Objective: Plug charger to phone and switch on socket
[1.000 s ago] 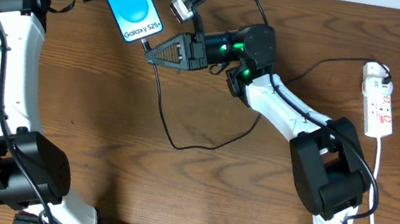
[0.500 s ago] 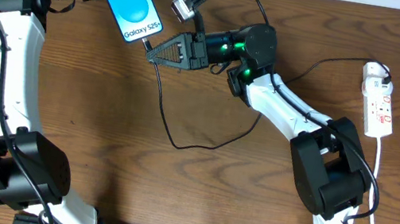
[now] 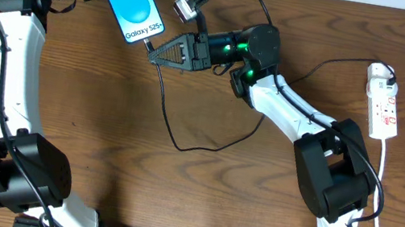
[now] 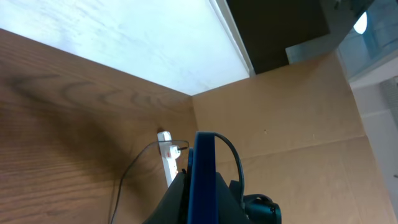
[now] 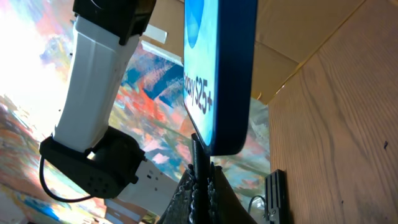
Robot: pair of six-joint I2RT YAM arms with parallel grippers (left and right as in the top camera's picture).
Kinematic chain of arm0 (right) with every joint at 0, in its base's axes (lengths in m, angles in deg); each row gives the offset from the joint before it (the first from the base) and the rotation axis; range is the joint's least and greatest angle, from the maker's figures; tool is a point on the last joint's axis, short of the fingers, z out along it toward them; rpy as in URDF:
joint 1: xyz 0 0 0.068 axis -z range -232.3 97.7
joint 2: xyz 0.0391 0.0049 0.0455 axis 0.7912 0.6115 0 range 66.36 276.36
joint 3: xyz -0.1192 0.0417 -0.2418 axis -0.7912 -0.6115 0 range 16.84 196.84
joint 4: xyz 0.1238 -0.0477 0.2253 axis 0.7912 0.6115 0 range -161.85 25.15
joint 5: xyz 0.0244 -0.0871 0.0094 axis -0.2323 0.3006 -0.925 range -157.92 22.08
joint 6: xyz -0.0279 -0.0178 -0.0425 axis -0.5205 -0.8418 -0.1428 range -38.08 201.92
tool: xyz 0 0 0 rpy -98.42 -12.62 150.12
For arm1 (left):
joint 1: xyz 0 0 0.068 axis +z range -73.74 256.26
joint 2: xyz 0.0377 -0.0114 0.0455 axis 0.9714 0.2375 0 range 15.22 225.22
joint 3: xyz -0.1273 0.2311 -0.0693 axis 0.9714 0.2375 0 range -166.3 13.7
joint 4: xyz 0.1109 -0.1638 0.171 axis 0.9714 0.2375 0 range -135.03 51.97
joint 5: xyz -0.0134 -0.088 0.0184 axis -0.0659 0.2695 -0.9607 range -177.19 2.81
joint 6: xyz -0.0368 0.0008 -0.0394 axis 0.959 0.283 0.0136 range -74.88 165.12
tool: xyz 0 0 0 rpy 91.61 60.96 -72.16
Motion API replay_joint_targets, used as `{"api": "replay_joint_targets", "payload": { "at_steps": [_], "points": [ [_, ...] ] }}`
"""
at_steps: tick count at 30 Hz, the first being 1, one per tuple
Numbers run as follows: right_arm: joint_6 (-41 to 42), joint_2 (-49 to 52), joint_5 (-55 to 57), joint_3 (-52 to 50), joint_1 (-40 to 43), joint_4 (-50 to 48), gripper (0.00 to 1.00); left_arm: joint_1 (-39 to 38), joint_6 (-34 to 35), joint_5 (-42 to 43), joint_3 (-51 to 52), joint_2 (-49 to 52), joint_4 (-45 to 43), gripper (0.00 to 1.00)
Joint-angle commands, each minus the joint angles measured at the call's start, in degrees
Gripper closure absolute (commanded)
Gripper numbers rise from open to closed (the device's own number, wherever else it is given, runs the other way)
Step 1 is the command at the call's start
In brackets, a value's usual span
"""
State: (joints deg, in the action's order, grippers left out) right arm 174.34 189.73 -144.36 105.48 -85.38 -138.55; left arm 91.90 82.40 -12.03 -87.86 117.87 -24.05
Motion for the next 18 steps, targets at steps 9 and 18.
{"api": "replay_joint_targets", "payload": {
  "at_steps": [9,18],
  "points": [
    [0.37,0.50,4.50,0.07,1.36,-0.17,0.99,-0.63,-0.57,4.98,-0.44,0.00,-0.07,0.92],
    [0.37,0.50,5.66,0.07,1.38,-0.17,0.99,-1.14,-0.59,4.96,-0.44,0.00,-0.07,0.92]
  ]
}}
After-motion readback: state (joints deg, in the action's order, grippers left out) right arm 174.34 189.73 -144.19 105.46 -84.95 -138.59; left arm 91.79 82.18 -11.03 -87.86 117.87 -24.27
